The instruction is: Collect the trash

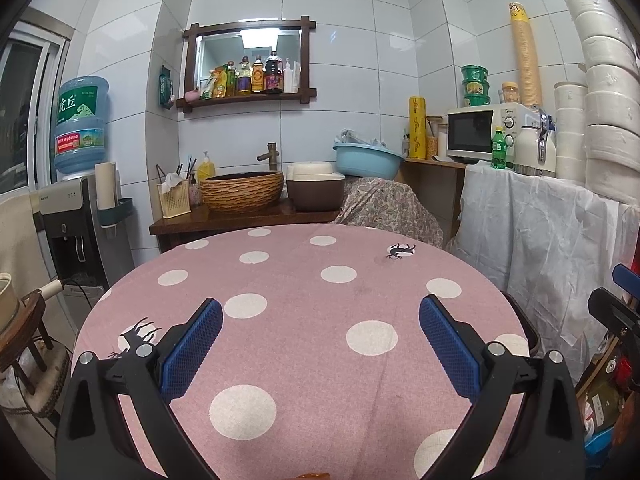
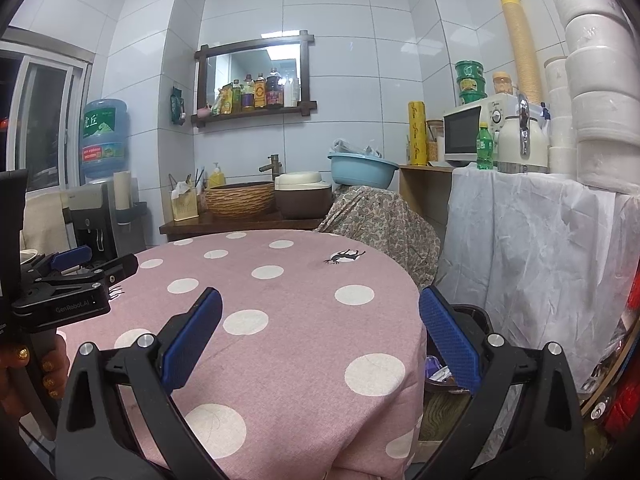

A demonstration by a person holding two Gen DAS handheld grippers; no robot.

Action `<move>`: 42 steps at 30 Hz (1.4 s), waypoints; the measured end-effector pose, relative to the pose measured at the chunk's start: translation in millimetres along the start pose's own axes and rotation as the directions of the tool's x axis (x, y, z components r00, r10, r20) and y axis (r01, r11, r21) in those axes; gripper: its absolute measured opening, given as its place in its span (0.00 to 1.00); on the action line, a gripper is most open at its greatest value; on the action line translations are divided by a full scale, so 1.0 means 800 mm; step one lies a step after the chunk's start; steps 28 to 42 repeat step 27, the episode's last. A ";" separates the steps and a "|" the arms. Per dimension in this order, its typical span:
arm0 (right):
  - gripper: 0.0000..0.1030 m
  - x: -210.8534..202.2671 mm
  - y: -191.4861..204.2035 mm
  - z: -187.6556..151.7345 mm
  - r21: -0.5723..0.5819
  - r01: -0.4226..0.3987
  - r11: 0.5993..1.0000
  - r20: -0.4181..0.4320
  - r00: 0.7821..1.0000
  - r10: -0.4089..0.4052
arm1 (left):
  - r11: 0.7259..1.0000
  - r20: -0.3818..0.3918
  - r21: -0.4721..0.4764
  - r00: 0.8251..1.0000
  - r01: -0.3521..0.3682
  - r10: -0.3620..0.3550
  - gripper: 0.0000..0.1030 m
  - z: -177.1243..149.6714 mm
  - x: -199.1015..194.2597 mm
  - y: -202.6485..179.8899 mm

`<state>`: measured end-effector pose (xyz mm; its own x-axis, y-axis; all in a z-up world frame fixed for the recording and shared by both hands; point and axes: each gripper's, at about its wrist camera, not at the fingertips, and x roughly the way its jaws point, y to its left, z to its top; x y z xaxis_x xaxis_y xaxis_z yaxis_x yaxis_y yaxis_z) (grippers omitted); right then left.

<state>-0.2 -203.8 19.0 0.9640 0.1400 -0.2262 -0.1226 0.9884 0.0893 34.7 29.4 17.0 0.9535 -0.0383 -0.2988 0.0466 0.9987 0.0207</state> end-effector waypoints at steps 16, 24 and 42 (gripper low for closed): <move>0.94 0.003 -0.001 -0.003 0.005 -0.006 1.000 -0.008 1.000 0.006 | 1.000 -0.015 -0.010 1.000 0.026 -0.026 0.95 0.001 0.003 0.006; 0.94 0.007 0.000 -0.004 0.008 -0.009 1.000 -0.016 1.000 0.009 | 1.000 -0.027 -0.014 0.999 0.019 -0.019 0.95 0.000 0.006 0.010; 0.94 0.008 0.001 -0.004 0.007 -0.009 1.000 -0.017 1.000 0.010 | 1.000 -0.029 -0.014 0.999 0.017 -0.017 0.95 0.000 0.007 0.010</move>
